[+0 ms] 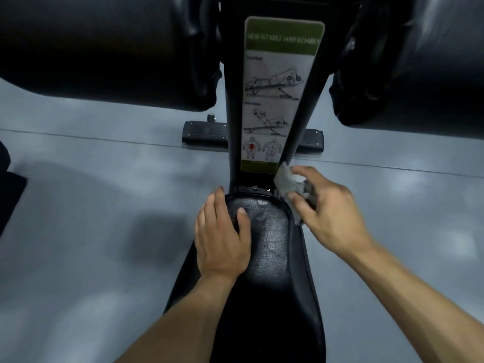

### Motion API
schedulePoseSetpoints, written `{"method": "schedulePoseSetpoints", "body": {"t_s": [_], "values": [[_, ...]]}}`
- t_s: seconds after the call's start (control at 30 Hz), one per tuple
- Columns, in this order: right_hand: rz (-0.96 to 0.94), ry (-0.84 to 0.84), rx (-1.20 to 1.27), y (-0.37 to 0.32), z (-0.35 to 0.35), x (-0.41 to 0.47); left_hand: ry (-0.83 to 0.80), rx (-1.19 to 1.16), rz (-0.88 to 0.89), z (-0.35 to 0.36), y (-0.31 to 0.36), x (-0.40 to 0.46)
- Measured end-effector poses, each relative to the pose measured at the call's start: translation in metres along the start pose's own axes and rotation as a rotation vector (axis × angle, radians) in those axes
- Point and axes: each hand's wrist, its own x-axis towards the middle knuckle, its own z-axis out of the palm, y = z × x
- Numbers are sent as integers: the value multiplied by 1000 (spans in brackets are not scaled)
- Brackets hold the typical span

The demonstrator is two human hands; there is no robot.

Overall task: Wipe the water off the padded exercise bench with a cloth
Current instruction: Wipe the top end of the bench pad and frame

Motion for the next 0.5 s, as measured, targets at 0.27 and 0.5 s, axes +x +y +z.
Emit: {"method": "schedulePoseSetpoints", "body": {"t_s": [0.27,0.5], "values": [[-295,-339,-305,-44,27,62,15,21,-15,5,1,1],[-401,-500,-680,-64,47,67,55,5,1,10,-1,2]]}}
